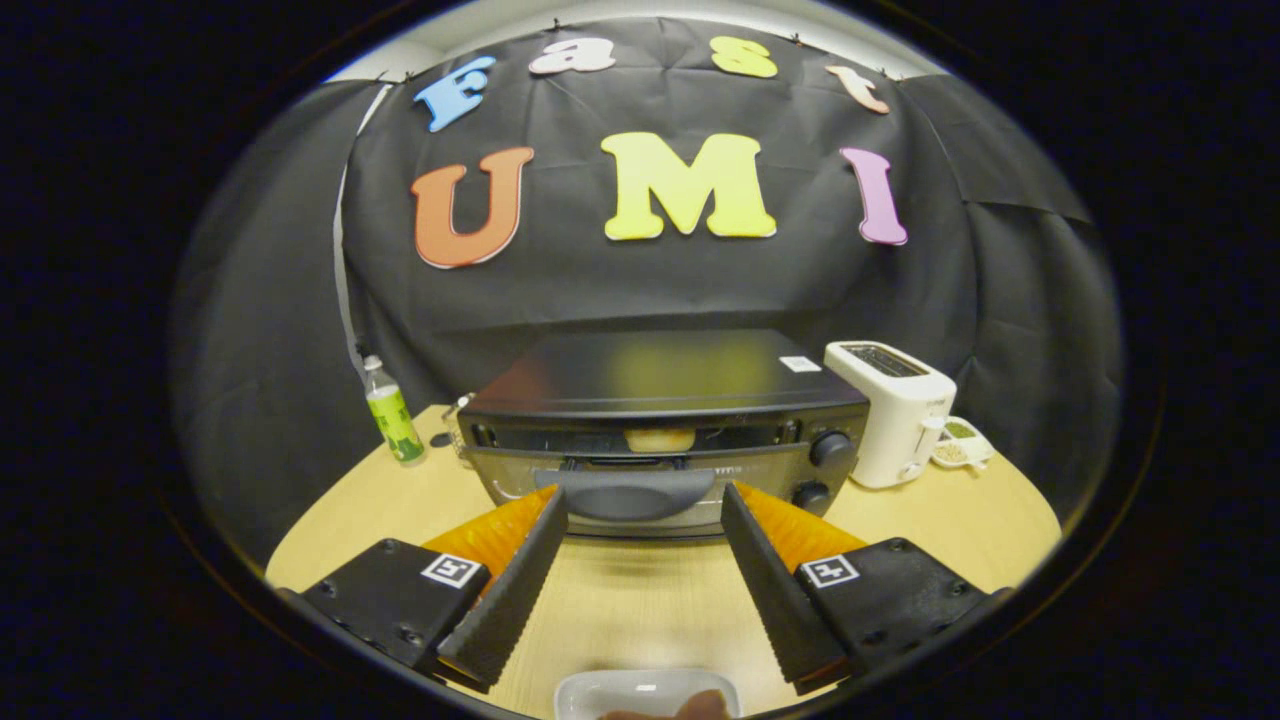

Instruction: Open the toaster oven, put the food inside, and close the toaster oven door.

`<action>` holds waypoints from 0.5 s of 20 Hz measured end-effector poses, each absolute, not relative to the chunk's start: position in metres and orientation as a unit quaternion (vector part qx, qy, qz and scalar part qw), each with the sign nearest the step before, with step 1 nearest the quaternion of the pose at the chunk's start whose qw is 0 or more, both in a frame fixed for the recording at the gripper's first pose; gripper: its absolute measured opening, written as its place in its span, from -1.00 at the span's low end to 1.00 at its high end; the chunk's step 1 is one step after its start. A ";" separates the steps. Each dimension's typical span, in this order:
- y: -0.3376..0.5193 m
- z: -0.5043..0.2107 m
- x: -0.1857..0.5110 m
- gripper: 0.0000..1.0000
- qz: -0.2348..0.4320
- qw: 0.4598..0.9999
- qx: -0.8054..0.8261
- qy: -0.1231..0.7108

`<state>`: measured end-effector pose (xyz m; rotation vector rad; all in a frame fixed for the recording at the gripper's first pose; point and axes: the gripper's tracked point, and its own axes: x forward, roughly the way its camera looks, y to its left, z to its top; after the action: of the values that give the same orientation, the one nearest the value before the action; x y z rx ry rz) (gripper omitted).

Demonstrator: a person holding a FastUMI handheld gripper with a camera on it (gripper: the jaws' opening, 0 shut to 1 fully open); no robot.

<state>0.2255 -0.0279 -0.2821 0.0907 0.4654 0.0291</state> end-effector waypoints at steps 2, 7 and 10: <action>-0.036 -0.245 0.209 1.00 0.015 0.981 0.023 0.191; -0.045 -0.143 0.152 1.00 0.028 0.994 0.022 0.107; -0.053 -0.092 0.122 1.00 0.027 0.996 0.024 0.087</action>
<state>0.1224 -0.0533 -0.0918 0.0490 0.1739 0.0533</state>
